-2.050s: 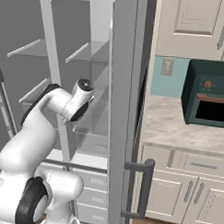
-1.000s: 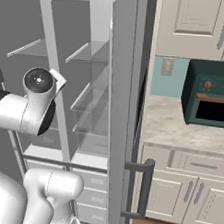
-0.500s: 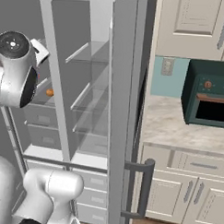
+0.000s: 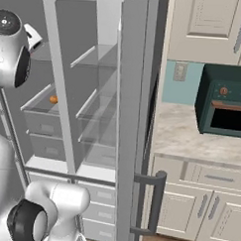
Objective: There's a steak in the fridge that needs to be moved to the freezer for freezing. Pick up the steak from the fridge, place it on any shelf in the freezer, and close the fridge and freezer doors when done.
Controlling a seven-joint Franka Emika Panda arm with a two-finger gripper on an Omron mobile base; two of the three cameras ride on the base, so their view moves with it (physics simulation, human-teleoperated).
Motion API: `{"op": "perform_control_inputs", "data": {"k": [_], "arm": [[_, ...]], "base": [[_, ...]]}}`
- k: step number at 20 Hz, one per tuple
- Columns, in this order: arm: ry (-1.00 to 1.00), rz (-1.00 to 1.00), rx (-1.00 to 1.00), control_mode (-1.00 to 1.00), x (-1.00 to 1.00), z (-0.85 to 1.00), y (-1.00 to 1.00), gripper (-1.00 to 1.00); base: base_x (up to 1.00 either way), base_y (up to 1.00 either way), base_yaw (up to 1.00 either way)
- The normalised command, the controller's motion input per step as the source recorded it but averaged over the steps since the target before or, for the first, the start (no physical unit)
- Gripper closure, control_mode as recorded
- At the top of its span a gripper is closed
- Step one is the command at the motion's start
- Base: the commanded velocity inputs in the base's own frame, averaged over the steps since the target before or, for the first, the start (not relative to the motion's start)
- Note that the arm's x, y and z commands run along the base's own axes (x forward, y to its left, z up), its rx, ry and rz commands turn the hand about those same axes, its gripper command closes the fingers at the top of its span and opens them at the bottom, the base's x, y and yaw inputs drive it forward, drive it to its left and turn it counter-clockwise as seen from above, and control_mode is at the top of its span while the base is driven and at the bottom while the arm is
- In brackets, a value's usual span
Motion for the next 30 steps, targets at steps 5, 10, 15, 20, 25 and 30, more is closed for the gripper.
{"op": "perform_control_inputs", "data": {"k": [5, 10, 15, 20, 25, 30], "arm": [[0.0, -0.02, 0.09, -1.0, 0.52, 0.0, 0.32, 1.0], [0.01, 0.0, 0.04, -1.0, 0.67, -0.1, 0.13, 1.0], [0.0, -0.05, -0.08, -1.0, 0.51, -0.01, 0.55, 1.0], [0.0, -0.08, -0.11, -1.0, 0.46, -0.01, 0.58, 1.0], [0.02, 0.0, 0.0, -1.0, 0.35, 0.0, 0.0, 1.0], [0.0, 0.0, 0.0, -1.0, 0.21, 0.0, -0.04, 1.0]], "base": [[0.0, 0.0, 0.0], [0.0, 0.0, 0.0], [0.0, 0.0, 0.0], [0.0, 0.0, 0.0], [0.0, 0.0, 0.0], [0.0, 0.0, 0.0]]}}
